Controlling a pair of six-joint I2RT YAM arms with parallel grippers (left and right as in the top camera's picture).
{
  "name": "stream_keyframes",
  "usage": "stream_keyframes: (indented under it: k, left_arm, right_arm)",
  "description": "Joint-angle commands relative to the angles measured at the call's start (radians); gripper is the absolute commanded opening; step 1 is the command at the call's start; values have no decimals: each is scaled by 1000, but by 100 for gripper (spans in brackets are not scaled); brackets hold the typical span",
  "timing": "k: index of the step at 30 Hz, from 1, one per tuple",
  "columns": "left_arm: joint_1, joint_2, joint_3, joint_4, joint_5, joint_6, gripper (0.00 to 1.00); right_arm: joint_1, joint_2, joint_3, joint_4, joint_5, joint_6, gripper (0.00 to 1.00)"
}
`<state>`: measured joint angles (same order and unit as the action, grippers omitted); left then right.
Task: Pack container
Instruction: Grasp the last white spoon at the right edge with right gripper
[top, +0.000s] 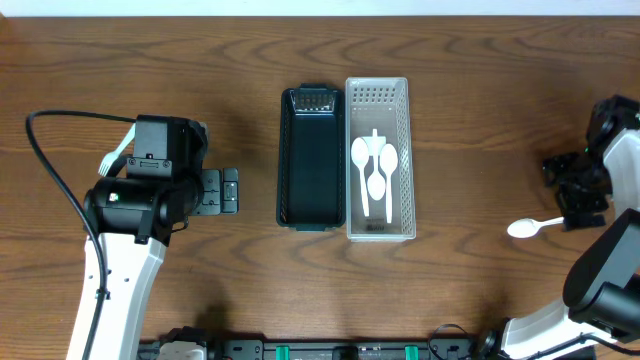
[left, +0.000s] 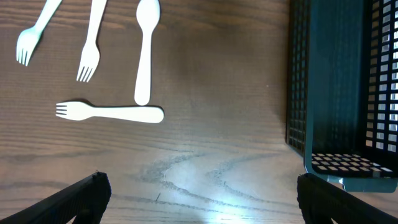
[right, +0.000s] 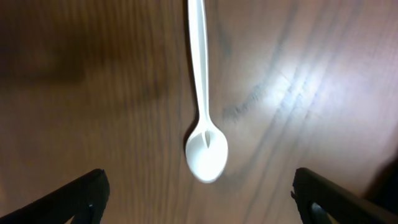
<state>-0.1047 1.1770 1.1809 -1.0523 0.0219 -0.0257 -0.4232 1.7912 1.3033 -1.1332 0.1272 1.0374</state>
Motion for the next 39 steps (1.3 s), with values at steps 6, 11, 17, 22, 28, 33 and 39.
stream_keyframes:
  k: [6, 11, 17, 22, 28, 33, 39]
  left_arm:
    - [5, 5, 18, -6, -8, -1, 98]
    - [5, 5, 18, -6, -8, -1, 98]
    - [5, 5, 18, -6, -8, -1, 98]
    - [5, 5, 18, -5, -8, -1, 98]
    - [5, 5, 18, -5, -8, -1, 98]
    - [5, 5, 18, -5, -8, -1, 98]
    - [5, 5, 18, -6, -8, -1, 98]
  right_arm:
    - [-8, 2, -188, 230, -16, -111, 96]
    - [-8, 2, -250, 358, -24, -189, 96]
    - [-8, 2, -297, 442, -26, -217, 97]
    - [-8, 2, -335, 473, -26, -216, 95]
    - [-9, 2, -387, 481, -27, -193, 81]
    - [-8, 2, -406, 480, -27, -193, 60]
    - [-8, 2, -406, 480, -46, -193, 38]
